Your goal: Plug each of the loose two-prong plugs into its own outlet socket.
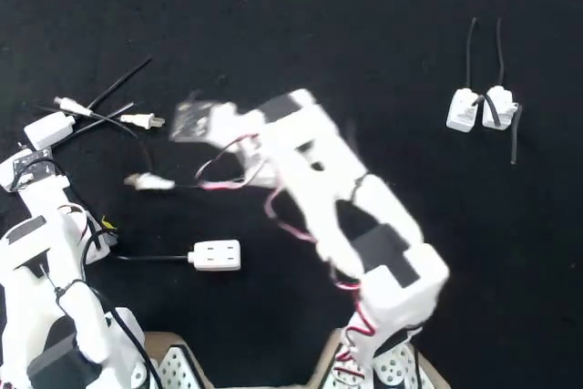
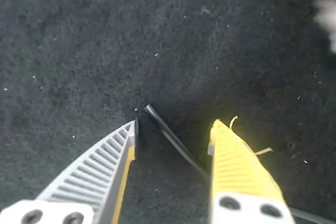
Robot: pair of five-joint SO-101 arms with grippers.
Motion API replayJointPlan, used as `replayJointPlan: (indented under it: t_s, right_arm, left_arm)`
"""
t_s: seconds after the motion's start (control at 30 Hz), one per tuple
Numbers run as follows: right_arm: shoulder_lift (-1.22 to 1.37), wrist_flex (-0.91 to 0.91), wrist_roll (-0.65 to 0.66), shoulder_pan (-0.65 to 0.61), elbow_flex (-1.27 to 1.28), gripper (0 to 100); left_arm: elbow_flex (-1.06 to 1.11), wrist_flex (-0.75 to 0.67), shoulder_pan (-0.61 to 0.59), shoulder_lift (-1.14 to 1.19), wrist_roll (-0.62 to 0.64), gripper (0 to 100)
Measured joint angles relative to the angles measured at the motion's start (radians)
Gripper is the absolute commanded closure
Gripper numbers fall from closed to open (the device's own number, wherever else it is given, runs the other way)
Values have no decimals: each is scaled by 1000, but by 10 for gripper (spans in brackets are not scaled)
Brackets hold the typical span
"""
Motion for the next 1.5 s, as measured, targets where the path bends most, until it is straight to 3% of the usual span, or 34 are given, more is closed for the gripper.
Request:
replayJointPlan:
  t_s: [0.13, 0.3, 0.53, 0.63, 0.73, 0.9, 1.03, 1.2, 1.33, 1.5]
  right_arm:
    - [-60, 130, 3, 144, 0, 988]
    - [-129, 219, 118, 336, 54, 988]
    - [-267, 110, 236, 542, 365, 983]
    - [-330, 21, 242, 571, 483, 881]
    - [-370, 18, 244, 569, 519, 743]
    - [-436, 92, 215, 462, 511, 786]
    - [-473, 107, 18, 290, 431, 799]
    - [-411, -77, -261, 72, 385, 772]
    - [-259, -212, -287, 34, 348, 773]
    - [-54, -249, -265, 31, 224, 776]
  left_arm:
    - [0, 0, 0, 0, 0, 776]
    - [0, 0, 0, 0, 0, 776]
    - [0, 0, 0, 0, 0, 776]
    - [0, 0, 0, 0, 0, 776]
    - [0, 0, 0, 0, 0, 776]
    - [0, 0, 0, 0, 0, 776]
    - [0, 0, 0, 0, 0, 776]
    - [0, 0, 0, 0, 0, 776]
    - [0, 0, 0, 0, 0, 776]
    - [0, 0, 0, 0, 0, 776]
